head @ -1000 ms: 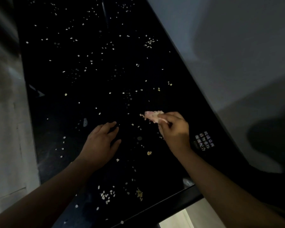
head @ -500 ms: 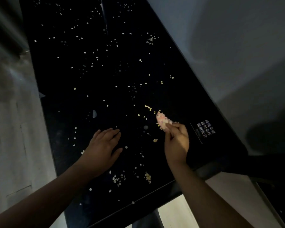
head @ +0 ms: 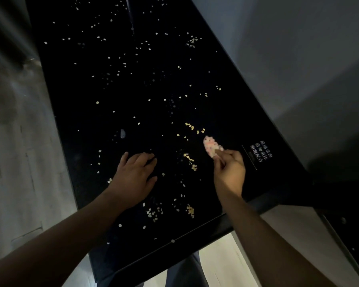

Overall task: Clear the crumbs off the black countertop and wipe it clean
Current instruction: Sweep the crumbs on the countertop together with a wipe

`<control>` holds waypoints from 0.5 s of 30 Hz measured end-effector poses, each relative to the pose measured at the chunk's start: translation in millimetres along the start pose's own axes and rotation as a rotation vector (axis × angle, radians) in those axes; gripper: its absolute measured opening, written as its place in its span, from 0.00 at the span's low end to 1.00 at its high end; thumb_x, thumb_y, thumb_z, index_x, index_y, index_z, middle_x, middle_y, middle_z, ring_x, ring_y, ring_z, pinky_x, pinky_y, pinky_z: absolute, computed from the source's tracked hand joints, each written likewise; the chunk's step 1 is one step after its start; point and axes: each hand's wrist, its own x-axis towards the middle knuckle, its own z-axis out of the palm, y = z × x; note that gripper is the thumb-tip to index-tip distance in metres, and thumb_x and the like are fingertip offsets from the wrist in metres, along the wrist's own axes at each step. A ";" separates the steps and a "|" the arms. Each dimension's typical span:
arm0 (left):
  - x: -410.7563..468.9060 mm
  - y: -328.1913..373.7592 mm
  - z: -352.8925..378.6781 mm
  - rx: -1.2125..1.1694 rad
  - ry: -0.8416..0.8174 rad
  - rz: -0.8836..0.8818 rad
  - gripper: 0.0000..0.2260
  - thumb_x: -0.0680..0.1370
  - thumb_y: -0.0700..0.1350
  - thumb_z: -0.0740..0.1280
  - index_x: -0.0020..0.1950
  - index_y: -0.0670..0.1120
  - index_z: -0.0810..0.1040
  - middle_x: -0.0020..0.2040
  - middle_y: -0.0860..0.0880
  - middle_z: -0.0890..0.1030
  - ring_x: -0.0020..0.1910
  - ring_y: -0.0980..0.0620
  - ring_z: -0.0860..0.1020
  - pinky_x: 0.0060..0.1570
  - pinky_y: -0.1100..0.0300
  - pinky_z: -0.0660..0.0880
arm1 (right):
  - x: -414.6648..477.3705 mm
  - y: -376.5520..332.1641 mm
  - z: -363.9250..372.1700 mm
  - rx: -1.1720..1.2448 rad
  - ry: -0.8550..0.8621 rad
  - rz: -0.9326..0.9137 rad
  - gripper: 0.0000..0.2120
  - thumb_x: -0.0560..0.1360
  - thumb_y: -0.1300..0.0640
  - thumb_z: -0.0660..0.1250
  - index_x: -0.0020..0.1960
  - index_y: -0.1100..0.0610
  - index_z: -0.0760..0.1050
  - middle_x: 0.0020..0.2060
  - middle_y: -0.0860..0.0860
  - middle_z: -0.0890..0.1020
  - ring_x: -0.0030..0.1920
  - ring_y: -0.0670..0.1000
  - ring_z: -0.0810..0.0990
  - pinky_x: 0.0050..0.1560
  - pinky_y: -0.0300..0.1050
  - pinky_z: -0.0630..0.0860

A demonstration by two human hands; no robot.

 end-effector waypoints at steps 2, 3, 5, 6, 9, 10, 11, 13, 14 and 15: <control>0.6 -0.5 -0.4 -0.013 0.007 0.010 0.25 0.78 0.55 0.59 0.74 0.49 0.64 0.73 0.53 0.63 0.72 0.52 0.59 0.74 0.44 0.48 | -18.1 -8.6 15.3 0.042 -0.018 -0.024 0.07 0.74 0.68 0.66 0.51 0.64 0.81 0.48 0.50 0.74 0.49 0.49 0.77 0.53 0.27 0.68; 0.5 -1.1 -0.9 -0.019 0.009 0.015 0.24 0.78 0.55 0.59 0.73 0.49 0.65 0.73 0.53 0.63 0.73 0.52 0.59 0.74 0.44 0.48 | -28.6 -13.7 22.1 0.043 -0.041 -0.047 0.07 0.74 0.68 0.67 0.50 0.64 0.81 0.47 0.49 0.75 0.49 0.48 0.77 0.54 0.27 0.69; -1.2 -3.5 -1.9 -0.042 0.019 0.027 0.24 0.79 0.55 0.59 0.73 0.48 0.66 0.73 0.52 0.64 0.73 0.52 0.59 0.74 0.45 0.48 | -44.7 -23.9 29.9 0.019 -0.109 -0.108 0.09 0.74 0.66 0.67 0.52 0.61 0.82 0.50 0.50 0.76 0.50 0.47 0.77 0.57 0.34 0.73; -2.9 -5.4 -2.7 -0.066 0.028 0.036 0.23 0.79 0.54 0.59 0.72 0.47 0.67 0.74 0.52 0.64 0.73 0.52 0.60 0.74 0.46 0.48 | -47.0 -26.9 30.4 0.040 -0.138 -0.098 0.09 0.74 0.66 0.67 0.52 0.60 0.82 0.51 0.51 0.77 0.50 0.47 0.77 0.56 0.37 0.74; -13.4 -12.7 -5.1 -0.127 0.059 0.061 0.23 0.78 0.53 0.61 0.71 0.45 0.69 0.72 0.50 0.66 0.73 0.52 0.61 0.74 0.47 0.50 | -38.8 -29.9 12.9 0.180 -0.105 0.012 0.08 0.75 0.68 0.66 0.49 0.62 0.83 0.50 0.54 0.76 0.43 0.37 0.78 0.46 0.29 0.73; -18.1 -15.4 -5.6 -0.132 0.064 0.066 0.23 0.78 0.53 0.62 0.71 0.45 0.69 0.72 0.50 0.67 0.73 0.52 0.62 0.74 0.47 0.50 | -36.7 -28.1 2.9 0.221 -0.066 0.040 0.08 0.75 0.69 0.66 0.49 0.62 0.82 0.49 0.54 0.76 0.42 0.34 0.77 0.43 0.24 0.70; -23.6 -17.7 -5.7 -0.134 0.067 0.069 0.23 0.78 0.53 0.62 0.71 0.46 0.69 0.72 0.50 0.68 0.73 0.52 0.62 0.74 0.47 0.50 | -37.1 -25.8 -7.6 0.209 -0.042 0.043 0.08 0.75 0.68 0.66 0.50 0.61 0.82 0.49 0.53 0.76 0.42 0.33 0.77 0.43 0.22 0.68; -35.1 -20.4 -4.8 -0.133 0.063 0.069 0.24 0.77 0.53 0.62 0.71 0.46 0.69 0.71 0.50 0.68 0.73 0.51 0.62 0.74 0.48 0.50 | -44.3 -16.5 -23.8 0.129 -0.014 0.025 0.08 0.75 0.65 0.68 0.52 0.60 0.82 0.48 0.52 0.76 0.43 0.37 0.77 0.45 0.20 0.65; -41.0 -21.3 -3.7 -0.129 0.059 0.063 0.24 0.77 0.54 0.63 0.71 0.46 0.68 0.72 0.50 0.68 0.73 0.51 0.62 0.73 0.48 0.50 | -50.0 -11.1 -27.7 0.085 0.004 0.028 0.08 0.75 0.65 0.68 0.52 0.61 0.82 0.48 0.52 0.76 0.43 0.40 0.77 0.46 0.20 0.65; -46.9 -22.6 -2.3 -0.122 0.056 0.052 0.25 0.77 0.54 0.63 0.71 0.46 0.68 0.72 0.49 0.67 0.73 0.50 0.62 0.73 0.48 0.51 | -56.3 -6.3 -28.9 0.051 0.016 0.039 0.08 0.76 0.64 0.67 0.53 0.62 0.82 0.48 0.52 0.76 0.44 0.43 0.76 0.47 0.19 0.64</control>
